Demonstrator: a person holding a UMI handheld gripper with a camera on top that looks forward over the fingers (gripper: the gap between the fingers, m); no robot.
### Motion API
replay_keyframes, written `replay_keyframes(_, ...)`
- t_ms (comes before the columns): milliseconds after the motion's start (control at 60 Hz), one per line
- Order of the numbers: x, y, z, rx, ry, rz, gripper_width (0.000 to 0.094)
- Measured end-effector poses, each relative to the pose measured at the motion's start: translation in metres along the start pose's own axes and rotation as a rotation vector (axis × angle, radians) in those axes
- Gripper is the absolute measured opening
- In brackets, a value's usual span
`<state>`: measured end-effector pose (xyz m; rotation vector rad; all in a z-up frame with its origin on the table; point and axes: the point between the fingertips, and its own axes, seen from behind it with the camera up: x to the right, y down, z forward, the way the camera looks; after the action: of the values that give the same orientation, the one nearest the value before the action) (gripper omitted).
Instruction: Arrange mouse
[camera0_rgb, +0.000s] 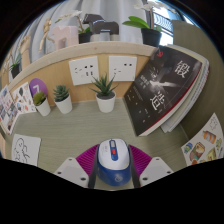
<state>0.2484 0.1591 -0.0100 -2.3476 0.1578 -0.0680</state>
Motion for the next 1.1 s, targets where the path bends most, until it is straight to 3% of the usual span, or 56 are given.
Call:
replay_keyframes(250, 0.000, 0.003, 0.000, -0.033, 0.027, -0.002, 0.0338)
replay_keyframes(367, -0.001, -0.002, -0.010, -0.075, 0.049, 0.013, 0.0338)
replay_keyframes(450, -0.008, -0.037, -0.041, -0.012, 0.092, 0.015, 0.0339)
replay_keyframes(633, -0.086, -0.142, -0.147, 0.213, 0.073, 0.046, 0.0337)
replay_keyframes(817, -0.221, -0.171, -0.199, 0.305, -0.032, 0.015, 0.0336)
replay_keyframes(950, -0.304, -0.122, -0.164, 0.223, -0.077, -0.021, 0.0335)
replay_keyframes(1100, -0.344, -0.032, -0.105, 0.051, -0.071, -0.017, 0.0336)
